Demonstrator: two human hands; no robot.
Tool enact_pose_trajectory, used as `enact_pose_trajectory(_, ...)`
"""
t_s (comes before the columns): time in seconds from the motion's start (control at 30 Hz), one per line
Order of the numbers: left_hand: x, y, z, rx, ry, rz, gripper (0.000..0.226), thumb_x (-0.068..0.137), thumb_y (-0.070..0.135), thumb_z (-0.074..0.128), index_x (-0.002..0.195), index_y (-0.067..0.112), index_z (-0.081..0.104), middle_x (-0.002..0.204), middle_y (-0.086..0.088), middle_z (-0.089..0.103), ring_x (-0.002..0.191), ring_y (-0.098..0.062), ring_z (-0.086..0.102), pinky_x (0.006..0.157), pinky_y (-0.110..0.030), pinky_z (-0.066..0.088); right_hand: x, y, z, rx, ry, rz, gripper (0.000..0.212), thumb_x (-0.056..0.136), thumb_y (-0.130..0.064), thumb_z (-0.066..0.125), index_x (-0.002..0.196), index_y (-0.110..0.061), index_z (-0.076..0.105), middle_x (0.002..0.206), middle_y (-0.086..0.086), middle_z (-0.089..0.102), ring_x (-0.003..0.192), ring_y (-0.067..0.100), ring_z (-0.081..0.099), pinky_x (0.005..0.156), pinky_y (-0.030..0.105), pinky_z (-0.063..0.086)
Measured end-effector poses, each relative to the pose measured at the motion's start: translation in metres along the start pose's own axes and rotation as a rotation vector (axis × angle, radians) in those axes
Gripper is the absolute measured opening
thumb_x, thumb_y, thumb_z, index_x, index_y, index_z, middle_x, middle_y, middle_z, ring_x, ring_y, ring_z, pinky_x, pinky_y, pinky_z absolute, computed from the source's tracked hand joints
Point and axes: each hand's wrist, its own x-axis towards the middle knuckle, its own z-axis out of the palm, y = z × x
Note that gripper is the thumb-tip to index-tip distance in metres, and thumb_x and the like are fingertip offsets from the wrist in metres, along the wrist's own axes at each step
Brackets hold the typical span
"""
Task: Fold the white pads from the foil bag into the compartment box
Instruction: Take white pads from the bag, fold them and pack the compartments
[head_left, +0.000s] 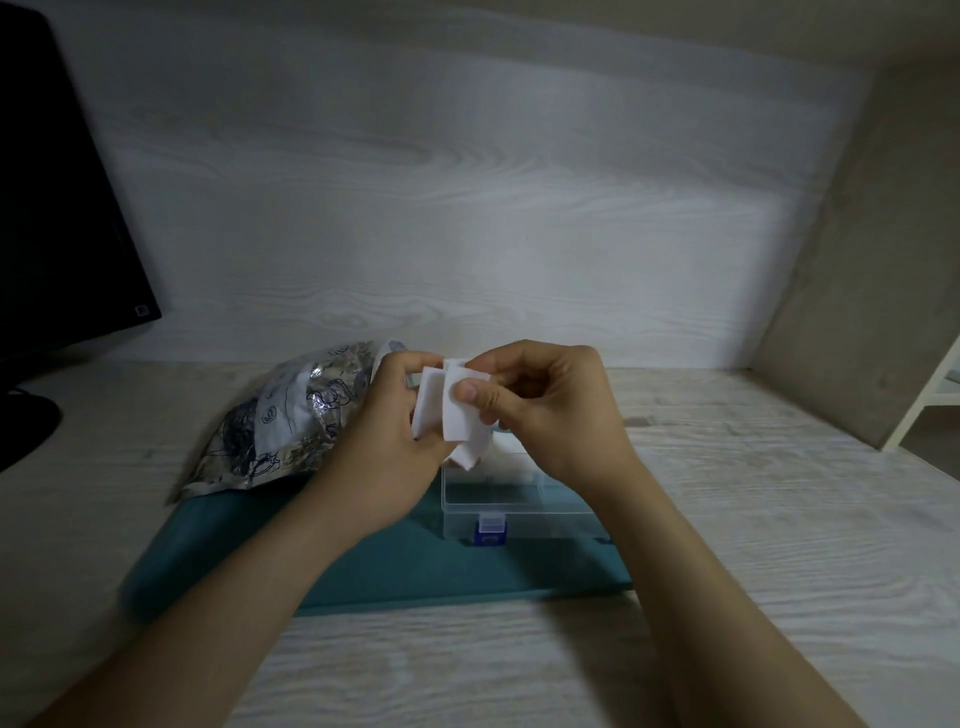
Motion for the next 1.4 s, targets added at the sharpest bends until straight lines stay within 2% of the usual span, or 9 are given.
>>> enact_pose_trajectory(0.1, -0.002, 0.002, 0.000, 0.061, -0.041, 0.016, 0.054, 0.093, 0.015, 0.076, 0.128, 0.034, 0.040, 0.107, -0.008, 0.075, 0.096, -0.024, 0.076, 0.083, -0.060, 0.061, 0.000, 0.001, 0.003, -0.024, -0.004, 0.015, 0.017, 0.085, -0.017, 0.088, 0.099, -0.009, 0.082, 0.077, 0.006, 0.078, 0.069, 0.023, 0.075, 0.066, 0.033, 0.062)
enact_pose_trajectory(0.23, -0.005, 0.008, 0.001, 0.110, -0.056, 0.031, 0.058, 0.096, 0.009, 0.071, 0.131, 0.034, 0.032, 0.102, -0.004, 0.077, 0.086, -0.017, 0.075, 0.076, -0.046, 0.063, 0.000, 0.001, 0.004, -0.033, 0.010, 0.050, 0.020, 0.083, -0.020, 0.089, 0.101, -0.013, 0.082, 0.078, 0.006, 0.078, 0.076, 0.026, 0.076, 0.076, 0.047, 0.065)
enact_pose_trajectory(0.4, -0.006, 0.010, 0.001, 0.159, -0.036, 0.032, 0.065, 0.095, 0.002, 0.070, 0.132, 0.038, 0.031, 0.096, -0.004, 0.076, 0.074, -0.013, 0.069, 0.065, -0.026, 0.050, 0.000, 0.001, 0.005, -0.095, -0.005, 0.023, 0.025, 0.081, -0.023, 0.090, 0.104, -0.017, 0.082, 0.077, 0.006, 0.075, 0.072, 0.026, 0.072, 0.070, 0.034, 0.062)
enact_pose_trajectory(0.57, -0.007, 0.013, 0.000, 0.176, -0.049, 0.031, 0.071, 0.093, -0.003, 0.070, 0.133, 0.041, 0.031, 0.093, -0.001, 0.077, 0.078, -0.016, 0.072, 0.069, -0.029, 0.056, -0.001, 0.001, 0.006, -0.098, -0.024, 0.014, 0.026, 0.081, -0.021, 0.091, 0.105, -0.017, 0.082, 0.074, 0.004, 0.074, 0.068, 0.019, 0.069, 0.066, 0.020, 0.053)
enact_pose_trajectory(0.77, -0.009, 0.016, -0.001, 0.161, -0.081, 0.059, 0.071, 0.095, -0.002, 0.070, 0.134, 0.042, 0.031, 0.094, 0.004, 0.079, 0.079, -0.025, 0.072, 0.070, -0.036, 0.058, -0.001, 0.003, 0.007, -0.104, -0.039, 0.010, 0.017, 0.083, -0.022, 0.089, 0.093, -0.015, 0.078, 0.080, 0.007, 0.076, 0.072, 0.024, 0.072, 0.067, 0.036, 0.062)
enact_pose_trajectory(0.87, -0.007, 0.017, 0.000, 0.152, -0.059, 0.108, 0.057, 0.095, -0.002, 0.068, 0.127, 0.038, 0.044, 0.094, 0.003, 0.075, 0.073, -0.021, 0.067, 0.061, -0.040, 0.053, -0.001, 0.002, 0.005, -0.056, -0.028, 0.005, 0.011, 0.088, -0.020, 0.086, 0.090, -0.014, 0.077, 0.079, 0.007, 0.075, 0.074, 0.030, 0.070, 0.067, 0.040, 0.061)
enact_pose_trajectory(1.0, -0.003, 0.013, 0.002, 0.133, -0.040, 0.080, 0.038, 0.094, -0.003, 0.067, 0.115, 0.027, 0.060, 0.101, 0.003, 0.076, 0.091, -0.023, 0.074, 0.078, -0.055, 0.062, 0.001, -0.001, 0.000, 0.103, 0.036, 0.054, 0.014, 0.092, -0.016, 0.080, 0.094, -0.003, 0.074, 0.083, 0.013, 0.073, 0.070, 0.028, 0.068, 0.058, 0.039, 0.058)
enact_pose_trajectory(1.2, -0.002, 0.014, 0.002, -0.048, 0.032, -0.006, 0.036, 0.100, -0.010, 0.057, 0.122, 0.019, 0.059, 0.108, -0.004, 0.079, 0.095, -0.030, 0.075, 0.085, -0.048, 0.060, 0.003, -0.006, -0.016, 0.370, 0.239, 0.139, 0.013, 0.094, -0.010, 0.076, 0.104, -0.001, 0.076, 0.078, 0.013, 0.075, 0.065, 0.019, 0.066, 0.057, 0.030, 0.055)
enact_pose_trajectory(1.4, -0.001, 0.018, 0.003, -0.222, 0.035, -0.099, 0.036, 0.106, -0.009, 0.046, 0.129, 0.016, 0.057, 0.118, -0.009, 0.076, 0.108, -0.035, 0.073, 0.096, -0.055, 0.058, 0.000, -0.006, -0.014, 0.229, -0.042, 0.214, 0.013, 0.089, -0.003, 0.079, 0.100, 0.002, 0.078, 0.076, 0.022, 0.075, 0.063, 0.023, 0.067, 0.060, 0.029, 0.060)
